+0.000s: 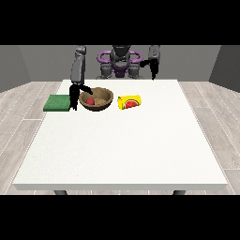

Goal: Pick the cup and pour the ball into the bowl, then pick the bowl and place it on the pad

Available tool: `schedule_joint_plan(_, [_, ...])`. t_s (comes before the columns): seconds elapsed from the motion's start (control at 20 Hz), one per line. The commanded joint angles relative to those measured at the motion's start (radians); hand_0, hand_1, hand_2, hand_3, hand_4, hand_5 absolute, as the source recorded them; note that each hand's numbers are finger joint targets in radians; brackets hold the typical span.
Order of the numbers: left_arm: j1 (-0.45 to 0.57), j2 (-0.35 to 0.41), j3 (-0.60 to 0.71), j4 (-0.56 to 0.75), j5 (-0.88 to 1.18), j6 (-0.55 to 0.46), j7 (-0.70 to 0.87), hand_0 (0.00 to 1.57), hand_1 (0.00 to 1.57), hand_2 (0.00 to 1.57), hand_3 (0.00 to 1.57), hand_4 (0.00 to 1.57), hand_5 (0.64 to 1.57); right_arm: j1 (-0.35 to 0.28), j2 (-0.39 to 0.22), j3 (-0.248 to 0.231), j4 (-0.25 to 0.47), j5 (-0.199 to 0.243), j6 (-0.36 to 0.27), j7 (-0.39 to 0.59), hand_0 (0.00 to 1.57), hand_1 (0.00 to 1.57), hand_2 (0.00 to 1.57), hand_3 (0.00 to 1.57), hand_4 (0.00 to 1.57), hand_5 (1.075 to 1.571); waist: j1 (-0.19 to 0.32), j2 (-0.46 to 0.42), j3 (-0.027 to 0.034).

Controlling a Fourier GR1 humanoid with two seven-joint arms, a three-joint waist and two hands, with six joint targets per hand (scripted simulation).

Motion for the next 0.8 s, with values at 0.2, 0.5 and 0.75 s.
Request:
schedule_joint_plan(0.2, [0.008,0.022,0.014,-0.053,0.0,-0.049,0.017,0.0,0.0,0.0,0.0,0.95,1.422,-0.043,0.073,-0.002,0.105,0.0,-0.064,-0.108,0.0,0.0,0.0,0.0,0.48,1.568,0.02,0.021,0.0])
schedule_joint_plan(0.5, [-0.045,0.014,0.013,-0.103,-0.023,-0.026,-0.003,0.0,0.0,0.0,0.0,0.95,1.422,-0.068,0.03,-0.104,0.153,-0.106,-0.049,-0.02,1.39,1.39,1.26,0.47,0.66,1.473,0.046,0.135,0.0015])
schedule_joint_plan(0.75, [-0.023,0.03,0.024,-0.12,0.005,-0.056,0.016,0.0,0.0,0.0,0.0,0.98,1.393,-0.044,-0.039,-0.128,0.126,-0.128,-0.078,0.065,1.57,1.57,1.57,1.57,0.97,1.49,0.052,0.093,-0.0002])
